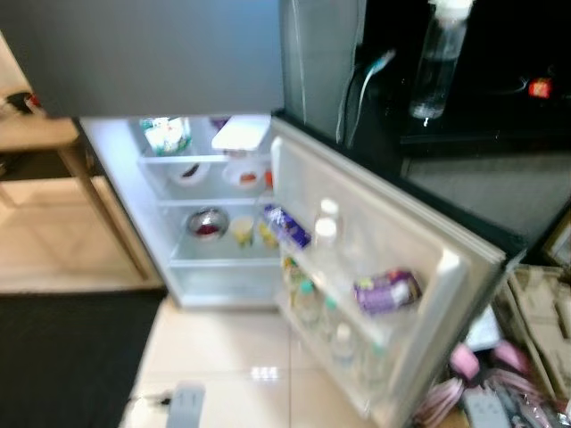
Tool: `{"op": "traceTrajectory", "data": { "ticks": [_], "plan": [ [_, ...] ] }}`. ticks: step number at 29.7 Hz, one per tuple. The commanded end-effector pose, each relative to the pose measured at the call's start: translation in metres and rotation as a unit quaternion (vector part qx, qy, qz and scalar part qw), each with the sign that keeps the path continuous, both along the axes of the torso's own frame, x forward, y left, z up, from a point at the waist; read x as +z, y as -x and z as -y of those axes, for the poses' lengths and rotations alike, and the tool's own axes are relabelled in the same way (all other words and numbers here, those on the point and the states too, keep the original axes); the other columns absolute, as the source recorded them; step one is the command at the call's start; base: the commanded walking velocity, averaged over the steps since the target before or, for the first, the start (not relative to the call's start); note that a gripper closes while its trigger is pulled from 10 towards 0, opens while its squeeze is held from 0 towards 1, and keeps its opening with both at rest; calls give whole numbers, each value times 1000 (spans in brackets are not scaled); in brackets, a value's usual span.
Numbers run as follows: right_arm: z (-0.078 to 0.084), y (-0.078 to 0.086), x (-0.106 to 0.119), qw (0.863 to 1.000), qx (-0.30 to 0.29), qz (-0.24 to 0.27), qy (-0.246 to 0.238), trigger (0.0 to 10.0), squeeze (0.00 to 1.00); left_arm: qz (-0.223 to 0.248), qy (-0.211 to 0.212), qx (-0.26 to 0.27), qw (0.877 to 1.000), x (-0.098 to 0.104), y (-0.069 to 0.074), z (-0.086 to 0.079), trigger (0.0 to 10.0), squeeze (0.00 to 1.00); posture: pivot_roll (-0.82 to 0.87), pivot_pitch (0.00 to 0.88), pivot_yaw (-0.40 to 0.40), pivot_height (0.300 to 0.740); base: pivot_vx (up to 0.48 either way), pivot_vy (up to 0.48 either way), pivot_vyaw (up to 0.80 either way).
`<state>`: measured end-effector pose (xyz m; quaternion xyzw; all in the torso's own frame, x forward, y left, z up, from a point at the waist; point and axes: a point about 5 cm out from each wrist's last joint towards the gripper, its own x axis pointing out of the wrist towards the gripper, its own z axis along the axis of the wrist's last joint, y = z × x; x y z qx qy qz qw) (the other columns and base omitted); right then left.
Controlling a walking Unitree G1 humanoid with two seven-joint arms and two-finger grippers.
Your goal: Restocking fridge
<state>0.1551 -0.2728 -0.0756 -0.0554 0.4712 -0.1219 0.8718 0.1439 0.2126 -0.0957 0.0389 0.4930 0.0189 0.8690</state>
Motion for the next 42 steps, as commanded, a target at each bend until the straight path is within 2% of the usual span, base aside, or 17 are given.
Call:
{"op": "traceTrajectory", "data": {
  "ticks": [1,3,5,9,12,14,15,16,18,20,24,26,31,33,36,40,42],
  "plan": [
    [3,-9,6,999,-20,27,9,10000,0,2,-8,3,1000,2,-1,-6,10000,0,-190,0,45,740,0,0,0],
    [27,-27,25,993,-69,80,42,10000,0,1,-9,3,1000,2,-1,-7,10000,0,-192,0,46,740,0,0,0],
    [27,-27,25,993,-69,80,42,10000,0,1,-9,3,1000,2,-1,-7,10000,0,-192,0,46,740,0,0,0],
    [75,-77,90,947,-172,269,40,10000,0,-2,-6,2,1000,1,1,-6,10000,0,-196,0,47,740,0,0,0],
    [80,-90,107,931,-180,318,18,10000,0,-2,-5,2,1000,1,1,-6,10000,0,-196,0,45,740,0,0,0],
    [85,-115,141,894,-171,413,-36,10000,0,-3,-2,2,1000,0,2,-4,10000,0,-199,0,42,740,0,0,0],
    [85,-115,141,894,-171,413,-36,10000,0,-3,-2,2,1000,0,2,-4,10000,0,-199,0,42,740,0,0,0],
    [83,-127,156,880,-147,448,-62,10000,0,-4,-1,2,1000,0,3,-4,10000,0,-198,0,41,740,0,0,0],
    [83,-127,156,880,-147,448,-62,10000,0,-4,-1,2,1000,0,3,-4,10000,0,-198,0,41,740,0,0,0],
    [68,-146,174,864,-68,486,-112,10000,0,-5,0,3,1000,-1,4,-3,10000,0,-194,0,36,740,0,0,0],
    [57,-153,180,857,-21,496,-136,10000,0,-6,1,4,1000,-1,5,-3,10000,0,-194,0,34,740,0,0,0],
    [29,-161,183,843,109,492,-188,10000,0,-7,1,5,1000,-2,5,-2,10000,0,-196,0,34,740,0,0,0],
    [9,-158,178,833,224,453,-226,10000,0,-8,2,3,1000,-2,6,-1,10000,0,-200,0,34,740,0,0,0],
    [-3,-151,173,819,308,411,-256,10000,0,-9,2,0,1000,-2,6,-1,10000,0,-202,0,29,740,0,0,0],
    [-11,-145,170,801,364,383,-281,10000,0,-10,1,-1,1000,-2,7,-1,10000,0,-201,0,25,740,0,0,0],
    [-15,-141,169,793,384,369,-296,10000,0,-10,1,-1,1000,-2,8,-1,10000,0,-200,0,23,740,0,0,0],
    [-27,-131,162,769,425,335,-341,10000,0,-12,1,-1,1000,-3,9,-1,10000,0,-198,0,21,740,0,0,0]
  ]
}}
